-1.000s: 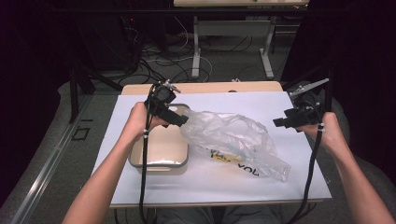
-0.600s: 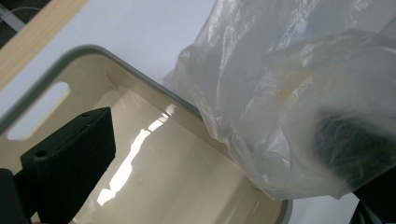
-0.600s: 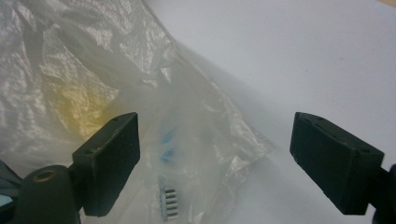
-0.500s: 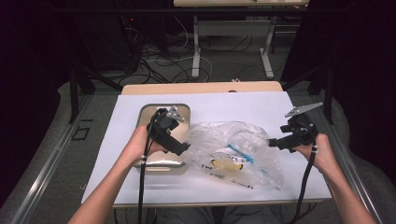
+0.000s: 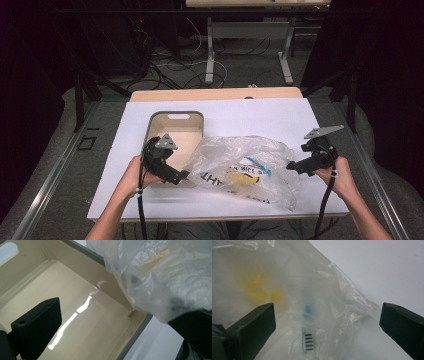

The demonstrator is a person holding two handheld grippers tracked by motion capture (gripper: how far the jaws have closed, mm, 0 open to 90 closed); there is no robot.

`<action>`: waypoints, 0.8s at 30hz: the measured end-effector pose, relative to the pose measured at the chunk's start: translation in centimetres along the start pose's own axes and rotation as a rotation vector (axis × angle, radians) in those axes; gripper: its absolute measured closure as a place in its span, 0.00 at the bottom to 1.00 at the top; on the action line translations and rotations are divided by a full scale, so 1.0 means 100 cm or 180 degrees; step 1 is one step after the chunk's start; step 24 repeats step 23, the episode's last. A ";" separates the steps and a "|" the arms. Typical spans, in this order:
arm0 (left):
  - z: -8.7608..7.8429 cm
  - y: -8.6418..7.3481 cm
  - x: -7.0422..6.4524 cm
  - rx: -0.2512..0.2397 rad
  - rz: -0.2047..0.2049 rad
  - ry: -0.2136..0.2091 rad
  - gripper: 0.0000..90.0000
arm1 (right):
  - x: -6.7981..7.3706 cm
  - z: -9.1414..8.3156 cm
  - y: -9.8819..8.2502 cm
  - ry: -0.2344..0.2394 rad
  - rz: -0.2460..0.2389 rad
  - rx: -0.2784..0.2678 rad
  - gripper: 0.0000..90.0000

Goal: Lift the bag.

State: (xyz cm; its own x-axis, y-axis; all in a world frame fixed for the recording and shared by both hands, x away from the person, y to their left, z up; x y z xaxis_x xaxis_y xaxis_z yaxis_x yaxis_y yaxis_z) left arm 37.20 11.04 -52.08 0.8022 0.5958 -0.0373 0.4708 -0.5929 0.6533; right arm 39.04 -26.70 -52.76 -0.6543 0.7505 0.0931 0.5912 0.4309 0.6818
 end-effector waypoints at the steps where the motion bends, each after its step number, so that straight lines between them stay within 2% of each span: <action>1: -0.002 -0.004 0.002 -0.0013 -0.0004 0.0019 0.00 | 0.000 0.000 -0.002 0.0021 -0.0005 0.0023 0.00; 3: -0.005 -0.013 0.006 0.0014 0.0008 0.0099 0.00 | 0.000 0.000 -0.006 0.0007 -0.0029 -0.0025 0.00; 8: -0.016 -0.027 0.015 -0.0157 -0.0121 0.0185 0.00 | -0.001 -0.003 -0.016 0.0003 -0.0071 -0.0068 0.00; 14: -0.032 -0.047 0.026 -0.0278 -0.0225 0.0523 0.00 | -0.002 -0.014 -0.028 -0.0006 -0.0048 -0.0149 0.00; 18: -0.038 -0.059 0.031 -0.0361 -0.0315 0.0617 0.00 | -0.001 -0.019 -0.036 -0.0047 -0.0046 -0.0233 0.00; 22: -0.047 -0.065 0.037 -0.0449 -0.0407 0.0715 0.00 | 0.001 -0.022 -0.045 -0.0045 -0.0050 -0.0278 0.00; 24: -0.048 -0.066 0.039 -0.0459 -0.0404 0.0734 0.00 | 0.001 -0.022 -0.046 -0.0044 -0.0058 -0.0304 0.00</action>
Point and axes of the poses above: each handheld gripper's, and its own axes: z roughly forward along the jaws, y roughly out of its top, x roughly to its left, the point moved 9 cm from there along z, roughly forward along the jaws, and after that the axes turned 2 degrees about -z, right-handed, at the moved point
